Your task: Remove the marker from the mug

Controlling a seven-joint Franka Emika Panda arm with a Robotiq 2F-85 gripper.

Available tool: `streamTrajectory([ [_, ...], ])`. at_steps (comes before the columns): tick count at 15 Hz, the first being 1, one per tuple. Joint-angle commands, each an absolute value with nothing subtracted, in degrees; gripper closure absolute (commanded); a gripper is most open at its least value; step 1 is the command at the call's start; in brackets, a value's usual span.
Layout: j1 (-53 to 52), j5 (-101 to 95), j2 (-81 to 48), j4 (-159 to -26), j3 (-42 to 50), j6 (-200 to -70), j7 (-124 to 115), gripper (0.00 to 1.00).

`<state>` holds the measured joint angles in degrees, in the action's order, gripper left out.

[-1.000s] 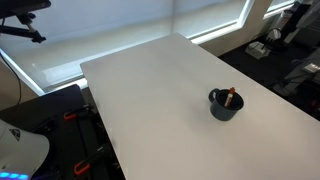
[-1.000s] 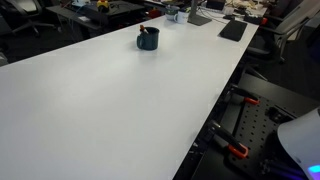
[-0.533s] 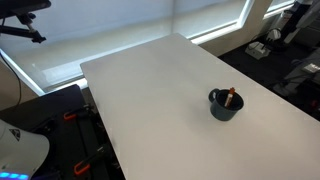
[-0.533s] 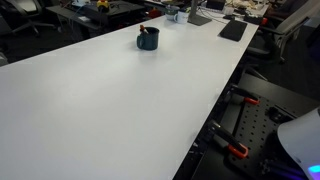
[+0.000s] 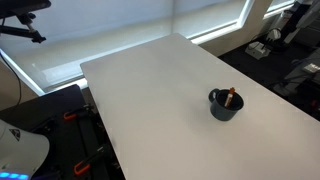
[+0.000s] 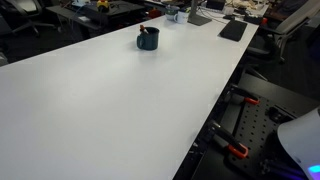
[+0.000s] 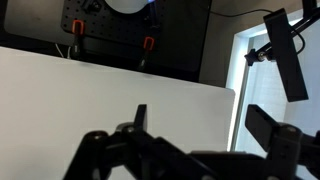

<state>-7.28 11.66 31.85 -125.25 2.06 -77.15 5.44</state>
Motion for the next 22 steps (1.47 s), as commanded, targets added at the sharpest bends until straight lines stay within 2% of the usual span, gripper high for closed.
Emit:
streamTrajectory([
  [1,-5.65,12.1,31.75,-125.06,0.88,-76.85,6.09,0.0],
  [7,-5.49,12.14,29.77,-124.68,0.6,-76.55,5.8,0.0],
  [17,-1.8,11.61,8.7,-115.7,0.01,-86.31,-3.81,0.0],
  [18,-2.29,11.54,13.15,-120.19,-0.1,-86.64,-0.9,0.0],
  [22,-1.51,11.49,8.12,-116.59,0.08,-86.9,-1.9,0.0],
])
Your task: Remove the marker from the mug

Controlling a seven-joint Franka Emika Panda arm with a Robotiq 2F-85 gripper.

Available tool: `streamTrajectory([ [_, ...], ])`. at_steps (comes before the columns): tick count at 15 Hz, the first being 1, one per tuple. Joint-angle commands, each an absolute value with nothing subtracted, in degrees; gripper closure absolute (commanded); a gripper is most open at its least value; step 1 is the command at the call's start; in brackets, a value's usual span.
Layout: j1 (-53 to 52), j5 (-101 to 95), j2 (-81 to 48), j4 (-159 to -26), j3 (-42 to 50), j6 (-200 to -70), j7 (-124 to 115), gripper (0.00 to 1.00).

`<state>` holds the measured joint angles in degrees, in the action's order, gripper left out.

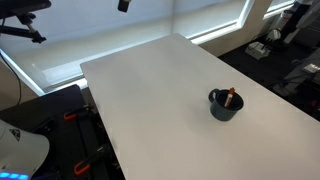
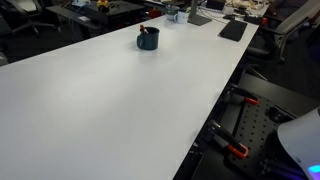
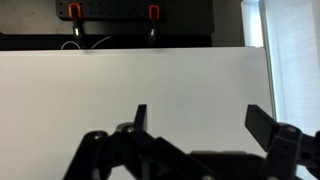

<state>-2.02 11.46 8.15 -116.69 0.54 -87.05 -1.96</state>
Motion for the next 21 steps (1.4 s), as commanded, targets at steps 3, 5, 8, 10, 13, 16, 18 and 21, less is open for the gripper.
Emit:
streamTrajectory([
  [3,-1.51,11.5,8.26,-116.26,0.06,-86.9,-2.22,0.0],
  [5,-1.26,11.45,6.39,-115.22,0.16,-87.45,-3.45,0.0],
  [8,-0.45,11.24,2.43,-113.21,0.58,-88.69,-5.03,0.0],
  [10,0.23,11.16,-0.84,-111.4,0.95,-90.13,-6.21,0.0],
  [13,1.12,11.22,-6.11,-107.02,1.68,-92.72,-9.16,0.0],
  [16,1.88,12.27,-8.42,-103.68,2.3,-93.15,-11.11,0.0],
  [18,1.9,11.54,-7.91,-105.77,2.23,-93.79,-9.12,0.0],
  [21,1.85,11.53,-8.14,-105.91,2.19,-93.79,-9.09,0.0],
])
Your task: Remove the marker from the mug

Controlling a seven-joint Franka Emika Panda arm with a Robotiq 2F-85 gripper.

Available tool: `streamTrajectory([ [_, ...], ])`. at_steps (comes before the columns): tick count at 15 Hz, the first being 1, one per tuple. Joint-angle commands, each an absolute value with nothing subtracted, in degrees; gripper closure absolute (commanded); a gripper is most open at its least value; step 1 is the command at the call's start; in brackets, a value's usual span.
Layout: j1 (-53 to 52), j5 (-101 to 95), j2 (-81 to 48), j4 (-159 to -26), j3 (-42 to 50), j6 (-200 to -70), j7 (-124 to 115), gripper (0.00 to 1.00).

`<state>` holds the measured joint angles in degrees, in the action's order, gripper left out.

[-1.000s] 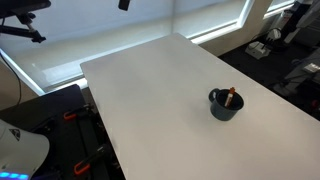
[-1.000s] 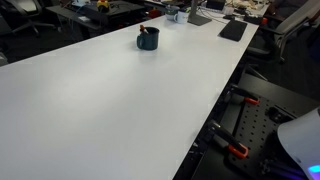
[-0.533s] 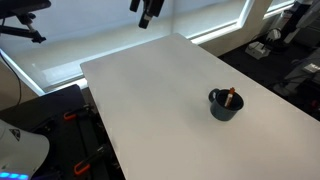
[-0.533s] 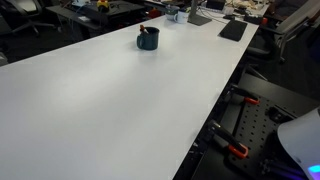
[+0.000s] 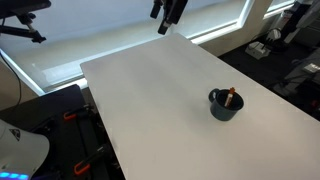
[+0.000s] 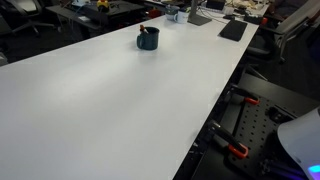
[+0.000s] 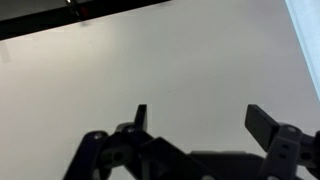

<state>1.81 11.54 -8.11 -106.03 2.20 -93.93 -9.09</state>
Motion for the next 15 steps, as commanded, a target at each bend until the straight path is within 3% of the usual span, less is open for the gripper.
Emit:
streamTrajectory([
  [1,1.83,11.53,-8.14,-105.91,2.17,-93.79,-9.09,0.0],
  [15,1.75,10.72,-25.62,-93.23,4.93,-99.17,-25.15,0.0],
])
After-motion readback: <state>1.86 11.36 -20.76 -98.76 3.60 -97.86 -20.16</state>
